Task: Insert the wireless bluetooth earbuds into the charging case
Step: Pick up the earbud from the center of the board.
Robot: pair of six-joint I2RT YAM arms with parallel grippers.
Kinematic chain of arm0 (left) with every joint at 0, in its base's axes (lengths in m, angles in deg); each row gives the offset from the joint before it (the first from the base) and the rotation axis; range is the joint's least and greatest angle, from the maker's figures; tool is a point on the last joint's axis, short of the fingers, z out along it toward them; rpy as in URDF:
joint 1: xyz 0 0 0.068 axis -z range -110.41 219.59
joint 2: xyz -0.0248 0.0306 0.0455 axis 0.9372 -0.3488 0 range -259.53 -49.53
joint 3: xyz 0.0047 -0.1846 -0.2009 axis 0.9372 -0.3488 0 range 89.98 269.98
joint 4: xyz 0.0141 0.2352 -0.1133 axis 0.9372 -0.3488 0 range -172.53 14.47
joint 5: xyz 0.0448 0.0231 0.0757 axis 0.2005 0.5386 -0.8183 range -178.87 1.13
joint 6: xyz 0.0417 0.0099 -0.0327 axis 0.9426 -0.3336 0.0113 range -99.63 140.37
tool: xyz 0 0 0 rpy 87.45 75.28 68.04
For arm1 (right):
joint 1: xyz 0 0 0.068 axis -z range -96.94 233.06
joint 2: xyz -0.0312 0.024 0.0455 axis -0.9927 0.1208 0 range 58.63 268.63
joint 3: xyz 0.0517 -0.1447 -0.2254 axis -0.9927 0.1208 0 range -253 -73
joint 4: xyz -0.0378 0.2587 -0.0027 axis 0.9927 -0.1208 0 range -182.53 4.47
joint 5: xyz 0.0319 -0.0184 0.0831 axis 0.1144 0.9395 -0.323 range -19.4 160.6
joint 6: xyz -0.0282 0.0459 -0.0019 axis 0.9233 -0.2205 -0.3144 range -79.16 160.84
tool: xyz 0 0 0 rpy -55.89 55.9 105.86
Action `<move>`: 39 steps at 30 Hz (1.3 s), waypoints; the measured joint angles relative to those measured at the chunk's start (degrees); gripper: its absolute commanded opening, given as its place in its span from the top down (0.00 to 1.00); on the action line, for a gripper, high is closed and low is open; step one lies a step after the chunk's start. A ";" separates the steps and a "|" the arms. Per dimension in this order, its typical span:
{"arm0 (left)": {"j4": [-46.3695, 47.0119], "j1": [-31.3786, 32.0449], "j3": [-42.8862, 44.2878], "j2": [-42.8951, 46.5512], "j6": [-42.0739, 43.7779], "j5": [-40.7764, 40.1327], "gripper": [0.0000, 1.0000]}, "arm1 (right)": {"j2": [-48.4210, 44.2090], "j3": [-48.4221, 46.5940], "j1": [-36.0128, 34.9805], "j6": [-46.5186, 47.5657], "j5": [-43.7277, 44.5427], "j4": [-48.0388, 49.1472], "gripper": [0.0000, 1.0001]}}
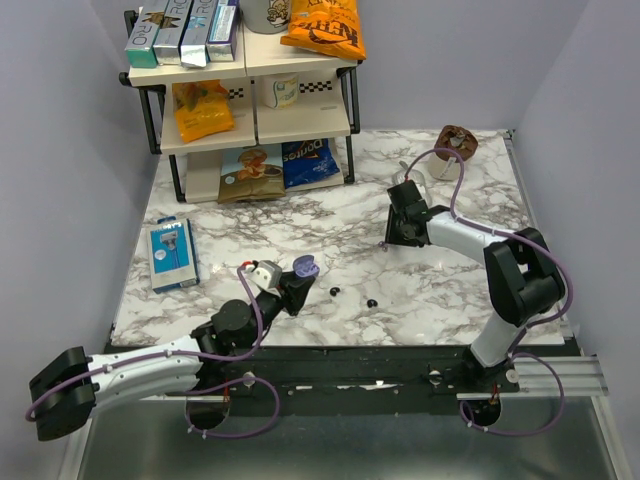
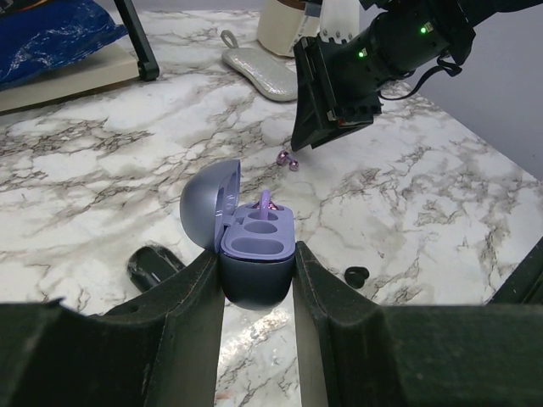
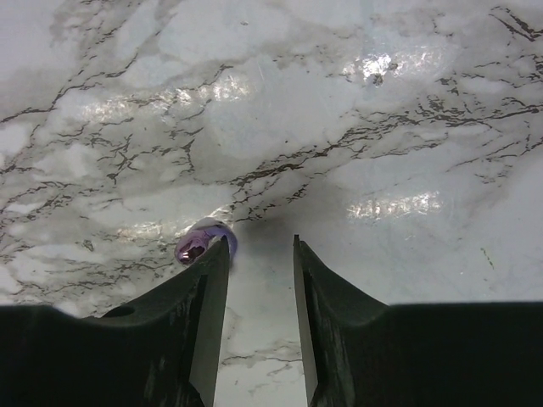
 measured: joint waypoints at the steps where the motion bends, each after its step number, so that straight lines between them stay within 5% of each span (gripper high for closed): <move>1: 0.02 0.00 0.00 -0.15 0.00 0.00 1.00 | 0.00 0.00 0.00 0.00 -0.22 0.22 0.55; 25: 1.77 0.00 0.00 -2.71 -0.02 0.00 1.00 | 2.14 0.02 0.00 1.07 -4.24 1.86 0.59; 35: 2.16 0.00 0.00 -3.17 -0.04 0.02 1.00 | 2.25 0.26 -1.29 1.31 -4.39 2.21 0.69; 39: 2.16 0.00 0.00 -3.19 -0.09 0.02 1.00 | 2.43 0.26 -1.53 1.46 -4.13 2.21 0.82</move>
